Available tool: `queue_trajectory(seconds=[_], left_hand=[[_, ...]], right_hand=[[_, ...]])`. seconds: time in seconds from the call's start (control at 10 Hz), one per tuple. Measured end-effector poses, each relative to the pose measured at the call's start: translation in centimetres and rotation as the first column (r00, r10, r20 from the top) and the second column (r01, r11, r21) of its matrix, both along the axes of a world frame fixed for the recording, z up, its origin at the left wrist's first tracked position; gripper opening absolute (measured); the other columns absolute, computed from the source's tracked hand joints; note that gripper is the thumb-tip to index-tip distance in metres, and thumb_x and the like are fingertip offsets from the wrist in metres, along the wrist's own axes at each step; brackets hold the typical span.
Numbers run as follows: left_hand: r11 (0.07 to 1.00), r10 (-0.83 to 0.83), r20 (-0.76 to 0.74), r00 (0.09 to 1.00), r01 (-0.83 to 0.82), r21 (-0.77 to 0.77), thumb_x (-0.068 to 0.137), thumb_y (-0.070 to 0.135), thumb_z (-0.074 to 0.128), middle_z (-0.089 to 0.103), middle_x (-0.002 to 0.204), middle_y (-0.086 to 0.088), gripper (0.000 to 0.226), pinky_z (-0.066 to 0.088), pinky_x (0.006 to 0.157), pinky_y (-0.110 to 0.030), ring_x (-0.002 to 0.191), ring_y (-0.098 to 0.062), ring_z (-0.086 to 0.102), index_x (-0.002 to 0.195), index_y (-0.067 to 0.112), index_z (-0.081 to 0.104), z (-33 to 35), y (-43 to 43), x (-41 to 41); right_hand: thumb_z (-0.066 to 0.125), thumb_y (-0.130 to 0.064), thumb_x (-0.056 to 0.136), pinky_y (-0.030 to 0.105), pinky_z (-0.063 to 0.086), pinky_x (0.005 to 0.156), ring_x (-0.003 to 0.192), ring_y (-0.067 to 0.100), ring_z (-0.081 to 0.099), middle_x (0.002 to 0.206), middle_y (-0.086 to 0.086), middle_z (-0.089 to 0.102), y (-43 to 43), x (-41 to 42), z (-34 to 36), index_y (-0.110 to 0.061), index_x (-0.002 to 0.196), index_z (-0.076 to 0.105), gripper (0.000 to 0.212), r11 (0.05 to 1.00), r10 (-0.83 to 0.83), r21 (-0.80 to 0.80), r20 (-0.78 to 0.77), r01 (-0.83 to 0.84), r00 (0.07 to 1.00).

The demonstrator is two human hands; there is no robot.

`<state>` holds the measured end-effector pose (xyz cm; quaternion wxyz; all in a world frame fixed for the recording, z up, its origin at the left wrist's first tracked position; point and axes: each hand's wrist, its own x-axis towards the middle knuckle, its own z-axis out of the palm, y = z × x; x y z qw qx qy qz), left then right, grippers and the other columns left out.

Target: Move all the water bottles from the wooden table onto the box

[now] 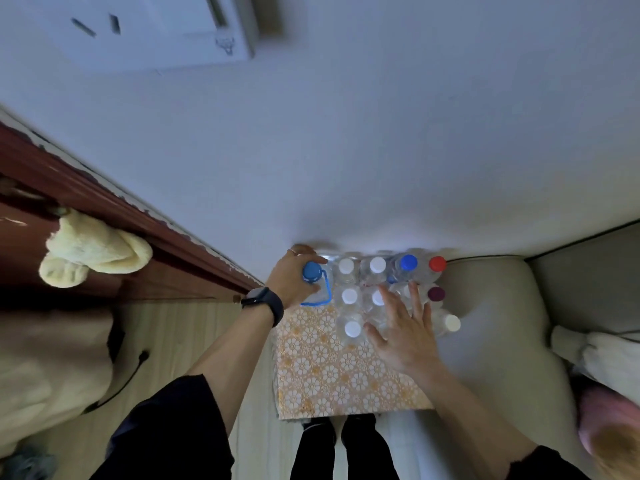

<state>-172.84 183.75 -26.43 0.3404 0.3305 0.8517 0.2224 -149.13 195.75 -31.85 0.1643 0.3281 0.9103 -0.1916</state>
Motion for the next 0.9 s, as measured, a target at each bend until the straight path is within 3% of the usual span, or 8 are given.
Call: queue_trajectory(seconds=[0.2, 0.3, 0.4, 0.5, 0.6, 0.7, 0.8, 0.9], left_hand=[[0.998, -0.056, -0.081, 0.995, 0.054, -0.032, 0.077, 0.017, 0.078, 0.063, 0.120, -0.001, 0.060, 0.050, 0.081, -0.026, 0.103, -0.022, 0.062, 0.129, 0.031, 0.053, 0.7, -0.3, -0.4], [0.991, -0.101, -0.109, 0.989, 0.090, -0.098, 0.083, 0.017, 0.072, 0.060, 0.128, -0.004, 0.066, 0.053, 0.088, -0.036, 0.110, -0.025, 0.060, 0.141, 0.032, 0.043, 1.1, -0.9, 0.3], [0.986, -0.125, -0.171, 0.977, 0.104, -0.127, 0.091, 0.015, 0.061, 0.055, 0.138, -0.003, 0.058, 0.052, 0.092, -0.037, 0.116, -0.026, 0.058, 0.143, 0.031, 0.041, 2.2, -1.6, 0.7], [0.984, -0.120, -0.204, 0.972, 0.089, -0.156, 0.096, 0.020, 0.054, 0.053, 0.140, -0.002, 0.052, 0.053, 0.091, -0.035, 0.117, -0.024, 0.058, 0.145, 0.031, 0.040, 4.9, -2.4, 1.7], [0.985, -0.119, -0.233, 0.965, 0.086, -0.150, 0.097, 0.026, 0.052, 0.051, 0.142, 0.000, 0.049, 0.051, 0.092, -0.032, 0.120, -0.021, 0.056, 0.145, 0.030, 0.040, 8.1, -3.3, 3.3], [0.960, -0.200, -0.238, 0.950, 0.142, -0.240, 0.097, 0.033, 0.052, 0.056, 0.137, -0.001, 0.047, 0.050, 0.093, -0.032, 0.119, -0.020, 0.056, 0.143, 0.030, 0.043, 12.3, -3.7, 4.9], [0.954, -0.254, -0.312, 0.915, 0.185, -0.234, 0.097, 0.035, 0.049, 0.057, 0.132, 0.001, 0.042, 0.052, 0.089, -0.035, 0.115, -0.021, 0.057, 0.139, 0.032, 0.047, 17.6, -2.7, 5.7], [0.967, -0.250, -0.425, 0.870, 0.202, -0.155, 0.099, 0.043, 0.048, 0.051, 0.140, 0.006, 0.043, 0.051, 0.087, -0.034, 0.118, -0.018, 0.056, 0.141, 0.035, 0.044, 24.0, -1.0, 5.9]], right_hand=[[0.033, -0.066, 0.095, 0.056, -0.013, 0.117, 0.143, 0.025, -0.041, 0.168, -0.004, 0.005, 0.0, -0.2, 0.4, -0.031, 0.158, -0.008, 0.083, 0.999, 0.010, -0.031, 0.043, -0.009, 0.999], [0.043, -0.056, 0.097, 0.061, -0.007, 0.117, 0.149, 0.029, -0.027, 0.168, 0.001, 0.007, -0.1, -0.9, 1.7, -0.029, 0.159, -0.001, 0.081, 0.998, -0.008, -0.054, 0.079, 0.013, 0.997], [0.046, -0.053, 0.095, 0.062, 0.002, 0.118, 0.154, 0.029, -0.008, 0.166, 0.000, 0.016, 0.1, -1.1, 3.8, -0.031, 0.156, 0.016, 0.072, 0.998, -0.006, -0.055, 0.066, 0.009, 0.998], [0.042, -0.053, 0.090, 0.063, 0.012, 0.118, 0.152, 0.029, 0.014, 0.158, -0.003, 0.035, 0.2, -0.7, 7.0, -0.036, 0.147, 0.035, 0.060, 0.998, 0.030, -0.049, 0.059, -0.027, 0.998], [0.038, -0.051, 0.086, 0.057, 0.023, 0.115, 0.138, 0.025, 0.038, 0.142, -0.008, 0.053, 0.5, -0.4, 11.7, -0.040, 0.136, 0.048, 0.051, 0.999, 0.031, -0.022, 0.061, -0.030, 0.998], [0.034, -0.053, 0.087, 0.050, 0.034, 0.104, 0.121, 0.022, 0.053, 0.123, -0.010, 0.063, 1.0, -0.2, 17.4, -0.041, 0.121, 0.060, 0.043, 0.996, 0.088, 0.012, 0.068, -0.089, 0.994], [0.038, -0.057, 0.092, 0.043, 0.039, 0.099, 0.114, 0.021, 0.059, 0.122, -0.009, 0.066, 3.2, -1.1, 24.4, -0.041, 0.124, 0.060, 0.043, 0.988, 0.144, 0.058, 0.025, -0.145, 0.989], [0.041, -0.060, 0.094, 0.040, 0.036, 0.108, 0.124, 0.020, 0.056, 0.136, -0.009, 0.061, 5.6, -1.7, 32.1, -0.040, 0.133, 0.056, 0.046, 0.980, 0.147, 0.155, -0.116, -0.128, 0.982]])
